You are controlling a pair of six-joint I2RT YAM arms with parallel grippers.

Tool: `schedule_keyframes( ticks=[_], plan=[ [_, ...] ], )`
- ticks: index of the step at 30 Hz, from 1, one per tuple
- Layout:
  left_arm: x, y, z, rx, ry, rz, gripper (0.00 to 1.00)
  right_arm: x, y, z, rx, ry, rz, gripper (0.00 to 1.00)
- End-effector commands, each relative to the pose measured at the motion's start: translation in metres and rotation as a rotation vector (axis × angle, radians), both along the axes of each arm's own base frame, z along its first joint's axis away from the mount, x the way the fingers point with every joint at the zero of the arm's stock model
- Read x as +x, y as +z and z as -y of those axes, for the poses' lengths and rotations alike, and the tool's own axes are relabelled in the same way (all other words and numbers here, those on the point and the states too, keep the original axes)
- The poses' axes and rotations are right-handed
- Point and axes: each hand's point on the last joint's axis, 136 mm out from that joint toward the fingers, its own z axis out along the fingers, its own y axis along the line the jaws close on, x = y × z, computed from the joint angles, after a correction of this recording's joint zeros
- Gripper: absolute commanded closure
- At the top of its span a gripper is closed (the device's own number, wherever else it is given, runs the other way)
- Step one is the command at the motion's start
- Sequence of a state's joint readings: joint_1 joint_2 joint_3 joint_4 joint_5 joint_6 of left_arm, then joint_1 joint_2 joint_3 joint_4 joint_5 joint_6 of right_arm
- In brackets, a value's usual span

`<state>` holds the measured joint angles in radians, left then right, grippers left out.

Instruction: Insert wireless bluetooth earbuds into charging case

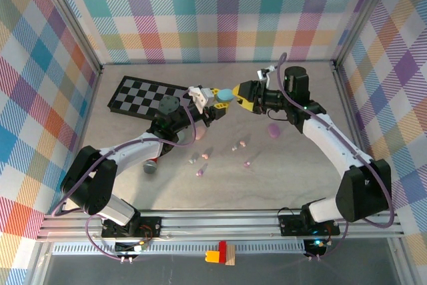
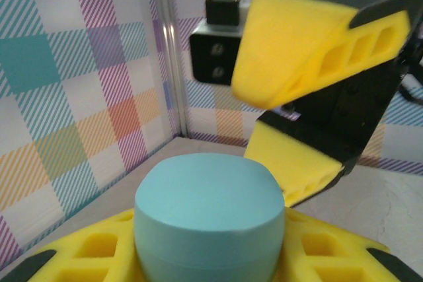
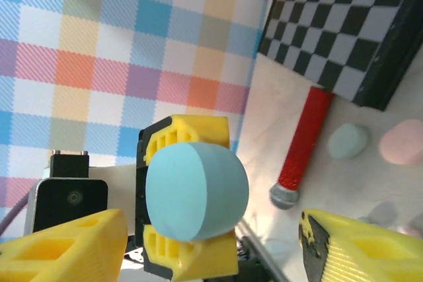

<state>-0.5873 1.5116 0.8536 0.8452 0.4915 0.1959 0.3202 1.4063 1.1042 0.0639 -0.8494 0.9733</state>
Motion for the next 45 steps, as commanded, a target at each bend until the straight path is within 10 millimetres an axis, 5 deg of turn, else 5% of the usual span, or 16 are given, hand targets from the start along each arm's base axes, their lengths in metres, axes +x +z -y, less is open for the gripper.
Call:
schedule_keyframes(
  ticks=[1, 10, 21, 26, 29, 39, 42, 45],
  plan=[
    [-0.010, 0.022, 0.007, -0.048, -0.051, 0.046, 0.62, -0.009, 0.029, -0.010, 0.121, 0.099, 0.035, 0.33],
    [-0.014, 0.024, 0.013, -0.055, -0.078, 0.053, 0.61, -0.002, 0.022, -0.019, 0.179, 0.152, 0.015, 0.43],
    [-0.010, 0.019, 0.011, -0.054, -0.057, 0.043, 0.60, -0.002, 0.017, -0.018, 0.199, 0.149, 0.007, 0.73],
    [-0.009, 0.027, 0.009, -0.079, -0.040, 0.066, 0.60, 0.000, 0.006, -0.018, 0.180, 0.135, -0.032, 0.51],
    [-0.007, 0.027, 0.011, -0.075, -0.044, 0.064, 0.60, -0.002, 0.002, -0.019, 0.186, 0.138, -0.040, 0.49],
    [-0.005, 0.022, 0.014, -0.076, -0.058, 0.044, 0.60, 0.003, 0.015, -0.021, 0.237, 0.126, 0.002, 0.75],
    [-0.006, 0.021, 0.013, -0.065, -0.054, 0.035, 0.52, 0.010, 0.010, -0.017, 0.237, 0.087, -0.005, 0.81],
    [-0.007, 0.018, 0.010, -0.054, -0.037, 0.027, 0.30, 0.019, 0.001, -0.008, 0.217, 0.029, -0.014, 0.83]
  ],
)
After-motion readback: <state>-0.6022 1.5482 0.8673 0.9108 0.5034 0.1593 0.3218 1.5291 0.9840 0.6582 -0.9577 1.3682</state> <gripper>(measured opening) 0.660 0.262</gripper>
